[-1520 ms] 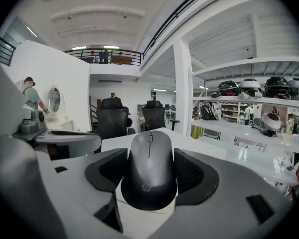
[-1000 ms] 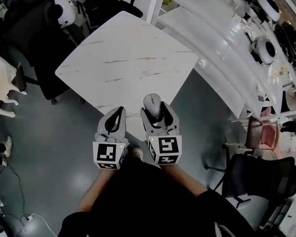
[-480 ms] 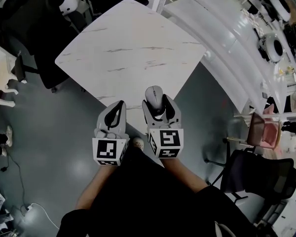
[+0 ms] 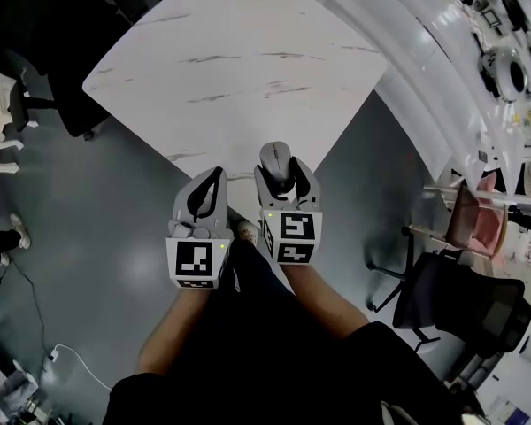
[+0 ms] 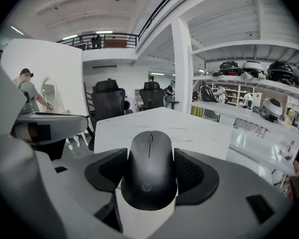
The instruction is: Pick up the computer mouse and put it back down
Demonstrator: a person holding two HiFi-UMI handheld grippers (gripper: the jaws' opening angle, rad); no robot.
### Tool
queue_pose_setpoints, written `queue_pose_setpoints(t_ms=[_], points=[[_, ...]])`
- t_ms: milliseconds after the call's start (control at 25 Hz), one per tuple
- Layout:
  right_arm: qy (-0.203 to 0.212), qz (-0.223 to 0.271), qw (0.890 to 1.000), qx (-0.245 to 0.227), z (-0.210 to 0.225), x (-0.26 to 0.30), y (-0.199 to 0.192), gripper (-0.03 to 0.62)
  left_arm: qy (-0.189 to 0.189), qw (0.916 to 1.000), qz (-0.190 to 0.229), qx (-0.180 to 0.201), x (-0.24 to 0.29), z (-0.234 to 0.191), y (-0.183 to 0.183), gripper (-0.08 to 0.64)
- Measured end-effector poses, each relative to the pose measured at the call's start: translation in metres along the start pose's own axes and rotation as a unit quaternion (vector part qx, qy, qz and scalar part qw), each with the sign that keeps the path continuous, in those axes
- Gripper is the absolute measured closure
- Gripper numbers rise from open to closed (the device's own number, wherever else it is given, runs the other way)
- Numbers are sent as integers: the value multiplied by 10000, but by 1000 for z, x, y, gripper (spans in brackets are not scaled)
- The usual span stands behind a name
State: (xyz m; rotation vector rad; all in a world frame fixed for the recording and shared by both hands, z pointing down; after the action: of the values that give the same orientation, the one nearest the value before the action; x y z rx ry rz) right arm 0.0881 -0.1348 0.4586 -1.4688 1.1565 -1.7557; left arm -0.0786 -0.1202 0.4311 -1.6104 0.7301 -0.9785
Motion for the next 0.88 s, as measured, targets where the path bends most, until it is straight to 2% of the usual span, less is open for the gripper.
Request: queue_pose_setpoints(t_ms=[520,880], points=[[-174,-1209,9921,278,-4,31,-82,331,120,9981,-554,-247,13,-6,-57,555],[-185,-1579,9864,425,-10,33,-105,331,167,9969,-715,-288,12,-8,-72,555]])
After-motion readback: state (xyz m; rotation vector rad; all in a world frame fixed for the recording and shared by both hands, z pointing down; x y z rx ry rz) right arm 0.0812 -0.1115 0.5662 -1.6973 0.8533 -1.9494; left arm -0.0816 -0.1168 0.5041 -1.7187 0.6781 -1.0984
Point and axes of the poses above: the fingertips, and each gripper's own axes: x forward along the fingers, z to its right, y out of its top, the point moved 9 cm from there along -x, backward along the fingers, and after that the axes turned 4 degrees about z, right-handed, at the moved point
